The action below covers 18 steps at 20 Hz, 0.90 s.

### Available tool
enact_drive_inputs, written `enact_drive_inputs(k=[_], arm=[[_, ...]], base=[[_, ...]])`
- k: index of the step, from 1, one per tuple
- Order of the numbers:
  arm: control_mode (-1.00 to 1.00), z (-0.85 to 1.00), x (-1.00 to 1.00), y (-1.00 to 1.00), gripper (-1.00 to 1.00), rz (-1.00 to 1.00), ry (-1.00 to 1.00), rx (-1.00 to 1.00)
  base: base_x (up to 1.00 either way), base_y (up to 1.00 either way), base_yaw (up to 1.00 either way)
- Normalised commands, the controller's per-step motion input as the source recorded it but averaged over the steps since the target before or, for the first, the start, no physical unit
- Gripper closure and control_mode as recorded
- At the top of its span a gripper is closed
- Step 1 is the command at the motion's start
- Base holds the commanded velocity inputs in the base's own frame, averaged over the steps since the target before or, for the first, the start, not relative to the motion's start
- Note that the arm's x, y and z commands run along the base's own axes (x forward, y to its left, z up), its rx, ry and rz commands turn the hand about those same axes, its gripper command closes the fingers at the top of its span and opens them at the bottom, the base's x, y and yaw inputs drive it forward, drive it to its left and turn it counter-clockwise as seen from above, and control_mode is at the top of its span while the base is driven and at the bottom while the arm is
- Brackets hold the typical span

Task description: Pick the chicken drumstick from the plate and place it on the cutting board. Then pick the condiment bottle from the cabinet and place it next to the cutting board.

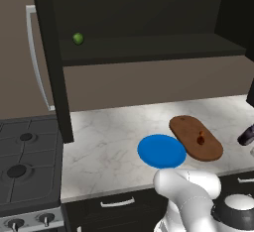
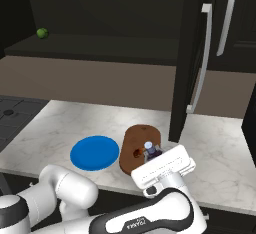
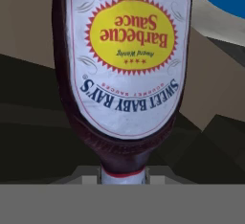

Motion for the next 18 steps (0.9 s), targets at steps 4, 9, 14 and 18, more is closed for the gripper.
enact_drive_inputs(k=[4,9,14,18], arm=[[-1.00,-0.17,0.10,-0.03,1.00,0.02,0.00,0.01],[-1.00,-0.25,0.16,-0.04,1.00,0.01,0.00,0.01],[-1.00,-0.22,0.19,-0.05,1.00,0.01,0.00,0.01],[-1.00,-0.20,0.24,-0.12,1.00,0.00,0.00,0.02]], base=[[0.00,0.00,0.00],[0.00,0.00,0.00],[0.00,0.00,0.00],[0.00,0.00,0.00]])
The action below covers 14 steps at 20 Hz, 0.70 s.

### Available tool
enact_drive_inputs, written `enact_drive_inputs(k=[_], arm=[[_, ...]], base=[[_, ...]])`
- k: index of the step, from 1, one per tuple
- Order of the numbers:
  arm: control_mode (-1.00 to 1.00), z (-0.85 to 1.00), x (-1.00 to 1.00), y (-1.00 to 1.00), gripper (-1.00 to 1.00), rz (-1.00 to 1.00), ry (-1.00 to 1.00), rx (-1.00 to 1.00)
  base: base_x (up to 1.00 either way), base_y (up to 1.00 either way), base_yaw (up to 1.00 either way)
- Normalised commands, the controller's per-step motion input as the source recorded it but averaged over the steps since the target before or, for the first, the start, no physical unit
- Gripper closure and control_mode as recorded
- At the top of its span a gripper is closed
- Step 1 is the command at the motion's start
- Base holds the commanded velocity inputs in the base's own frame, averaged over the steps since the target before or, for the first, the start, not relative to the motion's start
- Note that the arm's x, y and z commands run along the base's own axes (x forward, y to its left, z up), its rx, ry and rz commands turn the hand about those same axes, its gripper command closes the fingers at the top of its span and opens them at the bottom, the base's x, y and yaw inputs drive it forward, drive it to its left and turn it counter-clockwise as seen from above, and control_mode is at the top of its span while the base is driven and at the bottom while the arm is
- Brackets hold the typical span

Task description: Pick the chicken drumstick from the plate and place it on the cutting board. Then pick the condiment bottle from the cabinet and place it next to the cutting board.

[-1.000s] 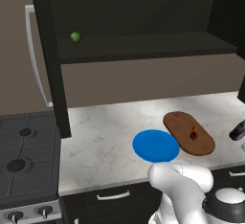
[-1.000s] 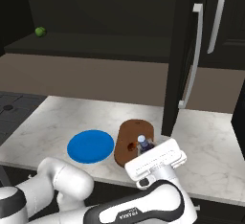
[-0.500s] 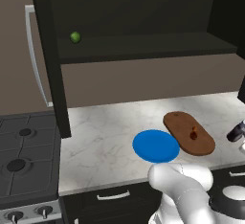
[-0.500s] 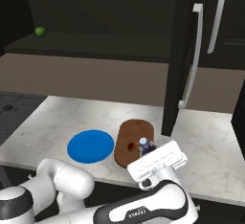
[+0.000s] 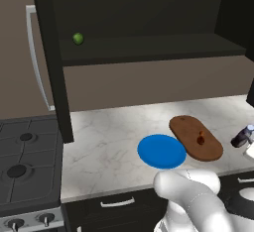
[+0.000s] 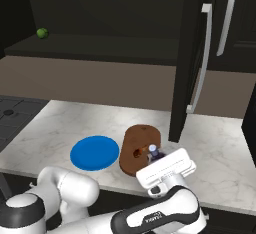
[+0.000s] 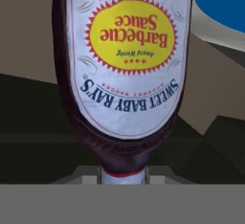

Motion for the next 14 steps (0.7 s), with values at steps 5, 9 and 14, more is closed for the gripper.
enact_drive_inputs(k=[5,9,14], arm=[[-1.00,-0.14,0.18,-0.13,1.00,0.00,0.00,0.02],[-1.00,-0.12,0.16,-0.15,1.00,0.00,0.00,0.02],[-1.00,-0.11,0.12,-0.14,1.00,0.01,0.00,0.02]], base=[[0.00,0.00,0.00],[0.00,0.00,0.00],[0.00,0.00,0.00]])
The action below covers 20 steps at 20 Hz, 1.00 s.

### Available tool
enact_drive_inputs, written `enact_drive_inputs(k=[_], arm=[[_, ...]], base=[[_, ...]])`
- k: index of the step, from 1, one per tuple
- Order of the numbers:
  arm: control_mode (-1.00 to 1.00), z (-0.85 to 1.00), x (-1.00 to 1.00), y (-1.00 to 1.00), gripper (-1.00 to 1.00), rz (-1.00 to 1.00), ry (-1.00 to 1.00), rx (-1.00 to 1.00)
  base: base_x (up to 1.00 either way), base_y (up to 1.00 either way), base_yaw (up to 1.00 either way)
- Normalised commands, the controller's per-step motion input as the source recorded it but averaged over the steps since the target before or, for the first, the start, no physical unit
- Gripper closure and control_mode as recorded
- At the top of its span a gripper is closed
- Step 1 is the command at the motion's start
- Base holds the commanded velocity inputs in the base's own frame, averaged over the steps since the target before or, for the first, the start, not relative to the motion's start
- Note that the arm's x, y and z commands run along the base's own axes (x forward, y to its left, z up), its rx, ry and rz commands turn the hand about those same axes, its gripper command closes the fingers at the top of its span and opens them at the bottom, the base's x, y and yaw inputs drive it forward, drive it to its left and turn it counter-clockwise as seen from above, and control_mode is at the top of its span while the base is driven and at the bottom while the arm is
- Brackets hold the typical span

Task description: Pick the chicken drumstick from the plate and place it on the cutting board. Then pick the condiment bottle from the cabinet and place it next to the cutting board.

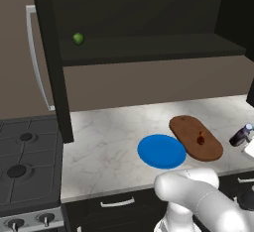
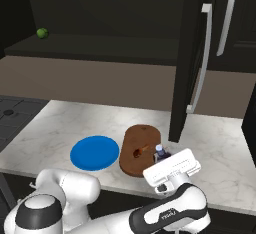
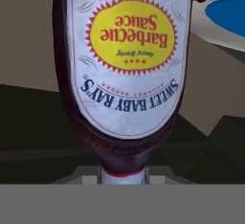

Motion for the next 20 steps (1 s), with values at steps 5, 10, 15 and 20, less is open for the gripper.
enact_drive_inputs(k=[5,10,15,20], arm=[[-1.00,-0.13,0.12,-0.11,1.00,0.01,0.00,0.01],[-1.00,-0.16,0.15,-0.11,1.00,0.01,0.00,0.01],[-1.00,-0.18,0.16,-0.10,1.00,0.01,0.00,0.00],[-1.00,-0.21,0.16,-0.10,1.00,0.00,0.00,0.00]], base=[[0.00,0.00,0.00],[0.00,0.00,0.00],[0.00,0.00,0.00],[0.00,0.00,0.00]])
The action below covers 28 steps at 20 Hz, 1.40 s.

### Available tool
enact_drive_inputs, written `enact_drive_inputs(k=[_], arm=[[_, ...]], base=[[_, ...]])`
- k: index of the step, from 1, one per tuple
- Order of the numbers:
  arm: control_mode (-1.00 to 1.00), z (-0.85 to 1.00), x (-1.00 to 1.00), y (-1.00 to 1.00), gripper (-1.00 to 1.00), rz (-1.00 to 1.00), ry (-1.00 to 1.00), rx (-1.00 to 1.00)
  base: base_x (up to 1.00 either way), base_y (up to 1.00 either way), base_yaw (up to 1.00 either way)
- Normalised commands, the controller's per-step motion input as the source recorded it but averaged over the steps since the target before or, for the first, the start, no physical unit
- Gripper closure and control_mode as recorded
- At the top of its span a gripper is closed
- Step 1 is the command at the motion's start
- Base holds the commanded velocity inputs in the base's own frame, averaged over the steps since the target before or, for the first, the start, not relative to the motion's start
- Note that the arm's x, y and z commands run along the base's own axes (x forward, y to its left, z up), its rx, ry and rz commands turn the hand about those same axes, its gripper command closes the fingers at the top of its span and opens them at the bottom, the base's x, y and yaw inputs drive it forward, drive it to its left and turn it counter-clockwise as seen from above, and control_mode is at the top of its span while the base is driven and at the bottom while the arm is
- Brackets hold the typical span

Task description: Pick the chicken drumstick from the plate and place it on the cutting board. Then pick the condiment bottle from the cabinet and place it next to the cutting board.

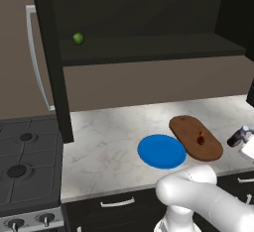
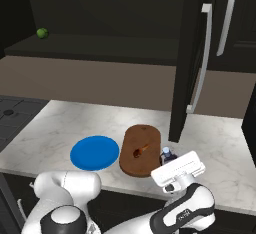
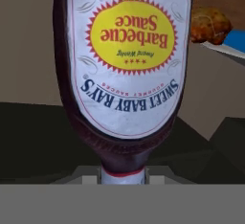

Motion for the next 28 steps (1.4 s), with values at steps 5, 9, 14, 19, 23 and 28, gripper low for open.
enact_drive_inputs(k=[5,9,14,19,23,28], arm=[[-1.00,-0.23,0.18,-0.10,1.00,0.00,0.00,0.00],[-1.00,-0.25,0.19,-0.09,1.00,0.00,0.00,0.00],[-1.00,-0.25,0.18,-0.08,1.00,0.00,0.00,0.00],[-1.00,-0.25,0.17,-0.10,1.00,0.00,0.00,0.00],[-1.00,-0.23,0.15,-0.11,1.00,0.00,0.00,0.00],[-1.00,-0.22,0.12,-0.11,1.00,0.00,0.00,0.00]], base=[[0.00,0.00,0.00],[0.00,0.00,0.00],[0.00,0.00,0.00],[0.00,0.00,0.00],[0.00,0.00,0.00],[0.00,0.00,0.00]])
